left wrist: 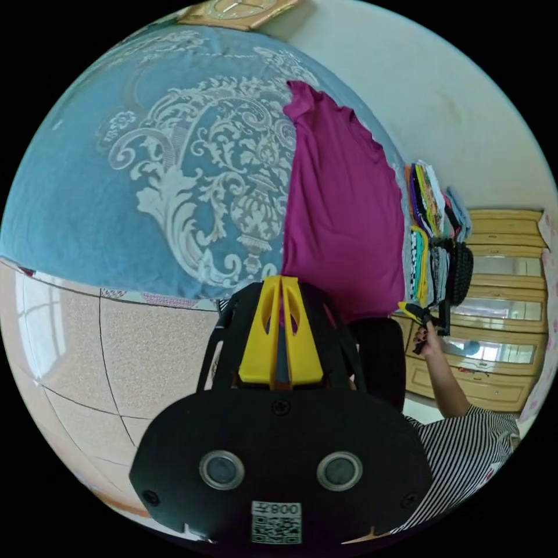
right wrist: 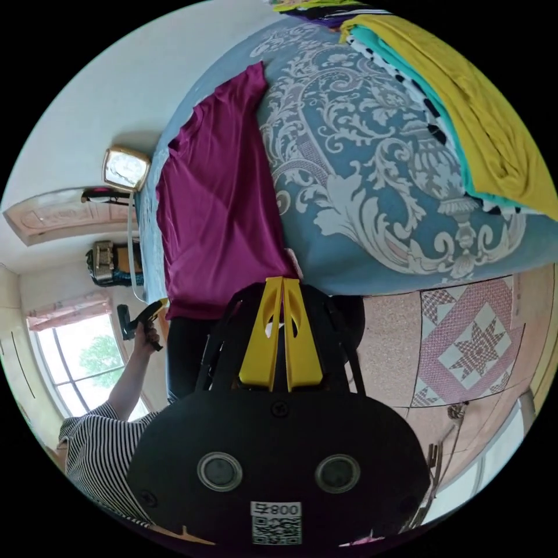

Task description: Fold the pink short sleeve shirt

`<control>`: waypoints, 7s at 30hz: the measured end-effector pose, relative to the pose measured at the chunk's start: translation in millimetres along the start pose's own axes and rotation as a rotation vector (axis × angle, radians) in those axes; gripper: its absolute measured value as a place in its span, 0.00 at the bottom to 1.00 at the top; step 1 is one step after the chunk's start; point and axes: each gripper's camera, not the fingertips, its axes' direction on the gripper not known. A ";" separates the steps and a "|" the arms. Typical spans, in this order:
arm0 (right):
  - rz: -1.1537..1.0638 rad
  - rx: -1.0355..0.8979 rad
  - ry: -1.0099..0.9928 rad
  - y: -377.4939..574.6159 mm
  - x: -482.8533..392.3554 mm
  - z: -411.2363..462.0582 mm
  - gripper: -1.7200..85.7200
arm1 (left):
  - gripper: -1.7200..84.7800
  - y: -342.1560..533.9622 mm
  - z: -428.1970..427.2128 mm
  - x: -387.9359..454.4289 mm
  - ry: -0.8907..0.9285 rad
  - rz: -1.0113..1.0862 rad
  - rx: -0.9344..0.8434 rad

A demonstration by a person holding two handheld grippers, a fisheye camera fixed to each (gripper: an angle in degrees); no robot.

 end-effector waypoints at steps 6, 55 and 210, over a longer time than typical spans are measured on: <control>-0.114 0.117 -0.052 -56.7 -46.4 -0.8 0.02 | 0.02 -77.7 9.2 -3.1 0.086 0.097 0.101; -0.203 0.220 0.419 -453.6 -113.8 128.4 0.02 | 0.06 -432.8 190.9 -403.6 0.094 -0.054 0.315; -0.521 0.331 0.298 -229.3 -295.2 219.4 0.02 | 0.02 -81.4 869.5 42.5 -0.110 0.589 0.100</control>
